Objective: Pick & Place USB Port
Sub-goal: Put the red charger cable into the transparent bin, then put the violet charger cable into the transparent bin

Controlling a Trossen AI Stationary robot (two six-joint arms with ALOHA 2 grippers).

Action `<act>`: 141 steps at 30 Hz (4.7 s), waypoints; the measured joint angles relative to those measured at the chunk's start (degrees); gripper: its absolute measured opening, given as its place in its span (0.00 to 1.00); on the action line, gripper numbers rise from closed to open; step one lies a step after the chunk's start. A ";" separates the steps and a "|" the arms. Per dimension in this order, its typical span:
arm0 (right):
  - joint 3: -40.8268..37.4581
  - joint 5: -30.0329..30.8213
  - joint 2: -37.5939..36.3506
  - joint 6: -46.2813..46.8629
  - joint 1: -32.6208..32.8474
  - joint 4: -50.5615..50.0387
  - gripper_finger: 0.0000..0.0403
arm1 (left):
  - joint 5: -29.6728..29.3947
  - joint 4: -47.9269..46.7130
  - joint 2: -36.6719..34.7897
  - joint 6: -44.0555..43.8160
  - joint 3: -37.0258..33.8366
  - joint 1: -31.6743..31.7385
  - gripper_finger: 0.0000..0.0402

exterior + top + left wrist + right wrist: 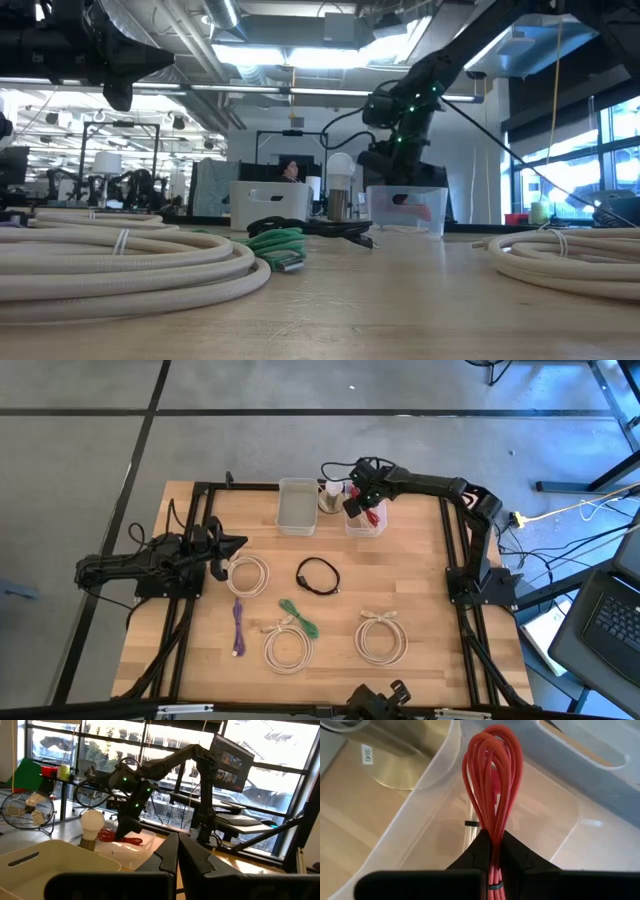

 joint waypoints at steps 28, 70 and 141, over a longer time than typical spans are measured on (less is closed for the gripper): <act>0.00 -1.50 3.17 0.56 -0.09 1.11 0.05 | 0.39 0.01 0.00 0.00 0.00 0.00 0.01; 0.04 6.29 -22.33 -4.33 9.70 -10.87 0.38 | 0.39 -1.72 0.01 0.00 0.00 0.00 0.01; 0.04 43.72 -35.86 17.94 53.11 -45.07 0.38 | 7.95 -50.66 73.75 -97.44 33.92 -40.44 0.42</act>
